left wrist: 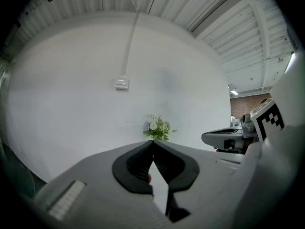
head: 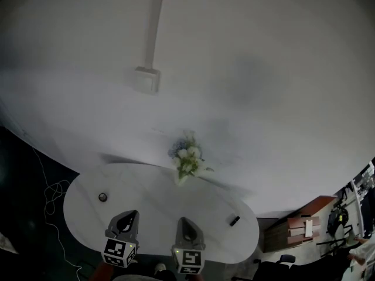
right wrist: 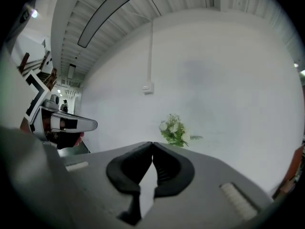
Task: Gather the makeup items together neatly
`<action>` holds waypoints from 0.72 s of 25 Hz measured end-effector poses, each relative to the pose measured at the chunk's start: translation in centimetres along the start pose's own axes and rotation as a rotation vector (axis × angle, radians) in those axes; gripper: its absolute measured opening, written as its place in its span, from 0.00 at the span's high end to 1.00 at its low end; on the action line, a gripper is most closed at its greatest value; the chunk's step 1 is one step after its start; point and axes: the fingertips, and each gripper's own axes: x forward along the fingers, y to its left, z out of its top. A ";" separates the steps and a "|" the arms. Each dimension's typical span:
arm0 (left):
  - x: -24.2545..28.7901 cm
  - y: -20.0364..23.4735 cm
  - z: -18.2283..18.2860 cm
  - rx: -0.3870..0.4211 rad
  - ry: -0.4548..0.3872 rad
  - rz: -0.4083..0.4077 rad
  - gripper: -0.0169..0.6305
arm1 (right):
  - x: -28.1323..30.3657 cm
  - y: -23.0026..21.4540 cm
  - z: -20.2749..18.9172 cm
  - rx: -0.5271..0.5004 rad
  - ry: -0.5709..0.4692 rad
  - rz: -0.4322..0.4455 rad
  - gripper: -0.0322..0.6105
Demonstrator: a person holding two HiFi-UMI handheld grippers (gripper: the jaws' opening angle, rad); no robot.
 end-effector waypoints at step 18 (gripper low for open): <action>-4.4 4.4 -1.5 -0.024 0.013 0.246 0.96 | 2.9 5.4 -0.8 -0.028 0.001 0.253 0.94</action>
